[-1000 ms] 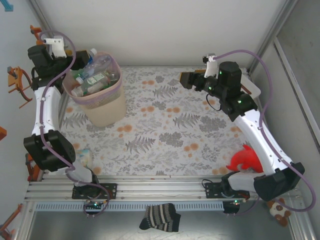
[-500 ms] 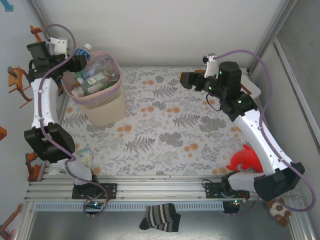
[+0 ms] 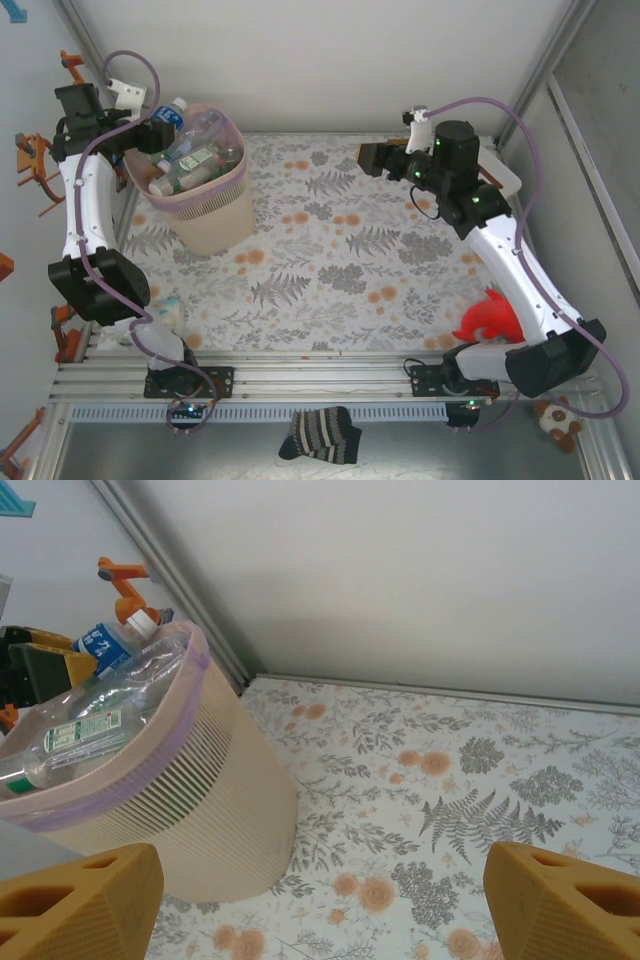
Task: Put the plastic bottles in the bin
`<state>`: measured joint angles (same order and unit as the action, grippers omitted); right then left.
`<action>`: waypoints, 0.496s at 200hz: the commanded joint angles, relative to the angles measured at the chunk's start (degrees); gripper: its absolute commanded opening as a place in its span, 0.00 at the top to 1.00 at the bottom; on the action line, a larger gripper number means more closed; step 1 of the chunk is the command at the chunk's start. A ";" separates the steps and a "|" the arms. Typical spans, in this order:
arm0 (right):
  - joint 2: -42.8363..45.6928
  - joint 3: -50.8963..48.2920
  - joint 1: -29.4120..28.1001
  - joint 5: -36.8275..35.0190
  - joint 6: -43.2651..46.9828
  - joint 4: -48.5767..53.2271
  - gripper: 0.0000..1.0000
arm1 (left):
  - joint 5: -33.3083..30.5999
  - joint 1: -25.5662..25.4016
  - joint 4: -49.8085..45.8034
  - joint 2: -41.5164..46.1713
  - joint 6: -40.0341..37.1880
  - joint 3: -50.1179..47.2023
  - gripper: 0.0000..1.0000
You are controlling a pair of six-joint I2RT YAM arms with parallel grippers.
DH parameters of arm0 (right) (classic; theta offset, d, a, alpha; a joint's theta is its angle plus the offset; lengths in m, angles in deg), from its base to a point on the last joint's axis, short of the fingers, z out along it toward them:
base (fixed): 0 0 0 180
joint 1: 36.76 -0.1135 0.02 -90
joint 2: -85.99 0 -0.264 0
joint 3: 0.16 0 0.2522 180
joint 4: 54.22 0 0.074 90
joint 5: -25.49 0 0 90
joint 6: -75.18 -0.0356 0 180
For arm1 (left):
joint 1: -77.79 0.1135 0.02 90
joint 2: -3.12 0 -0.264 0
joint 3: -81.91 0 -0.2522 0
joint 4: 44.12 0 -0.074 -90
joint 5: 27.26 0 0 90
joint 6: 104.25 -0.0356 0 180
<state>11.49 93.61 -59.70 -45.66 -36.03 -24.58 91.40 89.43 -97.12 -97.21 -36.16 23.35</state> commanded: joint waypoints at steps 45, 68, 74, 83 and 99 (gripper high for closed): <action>0.23 2.08 0.35 1.02 -0.55 -1.64 0.17 | -9.49 -0.80 -14.73 -5.38 -3.23 -1.46 0.39; 0.40 2.08 0.35 0.84 -0.50 -1.43 0.17 | -9.65 -1.18 -16.73 -6.69 -4.13 -0.27 0.43; 0.45 2.08 0.35 0.84 -0.51 -1.36 0.17 | -9.21 -1.26 -17.06 -6.72 -4.20 0.04 0.43; 0.58 2.08 0.35 0.84 -0.50 -1.38 0.17 | -7.66 -1.27 -17.15 -6.42 -4.11 0.16 0.43; 0.69 2.17 0.35 0.75 -0.41 -1.20 0.17 | -5.22 -1.36 -17.25 -5.36 -3.72 0.83 0.43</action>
<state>11.38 93.61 -59.70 -45.44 -36.03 -24.86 87.77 88.32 -99.70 -98.77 -38.68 26.54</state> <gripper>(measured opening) 0.827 0.572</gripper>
